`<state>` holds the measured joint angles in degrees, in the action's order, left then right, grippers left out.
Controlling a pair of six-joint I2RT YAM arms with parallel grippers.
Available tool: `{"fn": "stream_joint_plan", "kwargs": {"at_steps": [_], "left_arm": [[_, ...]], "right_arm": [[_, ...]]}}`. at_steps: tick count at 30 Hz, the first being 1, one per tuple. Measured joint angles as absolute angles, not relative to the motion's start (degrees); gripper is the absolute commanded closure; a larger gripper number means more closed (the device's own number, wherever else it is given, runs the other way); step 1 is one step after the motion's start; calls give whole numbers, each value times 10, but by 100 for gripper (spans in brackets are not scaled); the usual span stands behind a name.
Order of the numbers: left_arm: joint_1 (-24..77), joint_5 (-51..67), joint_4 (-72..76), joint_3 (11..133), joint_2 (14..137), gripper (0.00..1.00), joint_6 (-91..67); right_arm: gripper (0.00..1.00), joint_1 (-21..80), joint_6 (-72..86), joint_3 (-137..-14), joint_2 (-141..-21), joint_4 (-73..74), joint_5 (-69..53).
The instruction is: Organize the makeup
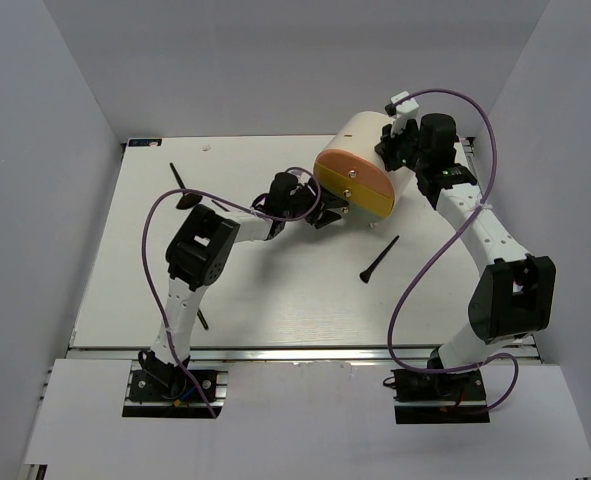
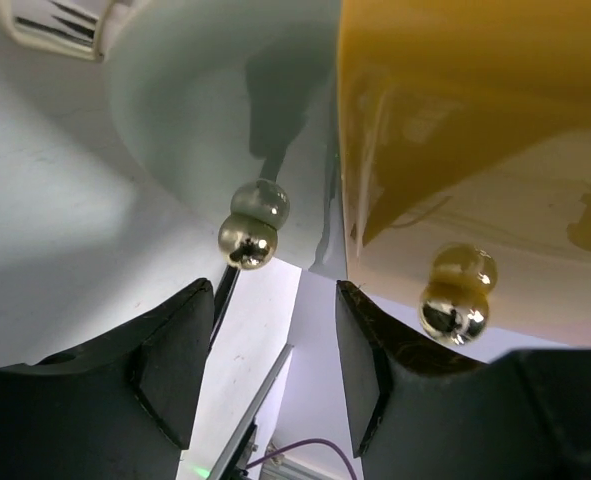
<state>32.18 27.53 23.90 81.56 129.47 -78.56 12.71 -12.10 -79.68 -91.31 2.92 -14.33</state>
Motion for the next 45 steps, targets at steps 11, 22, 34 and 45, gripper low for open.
{"fn": "stream_joint_plan", "kwargs": {"at_steps": [11, 22, 34, 45], "left_arm": [[331, 271, 229, 838, 1331, 56, -788], [335, 245, 222, 863, 1338, 59, -787], [337, 238, 235, 854, 1338, 86, -778], [339, 216, 264, 688, 1263, 87, -741]], "right_arm": [[100, 127, -109, -793, -912, 24, -144], [100, 127, -109, -788, -908, 21, -148], [100, 127, -109, -781, -905, 14, -150], [100, 126, -109, -778, -903, 14, -143]]}}
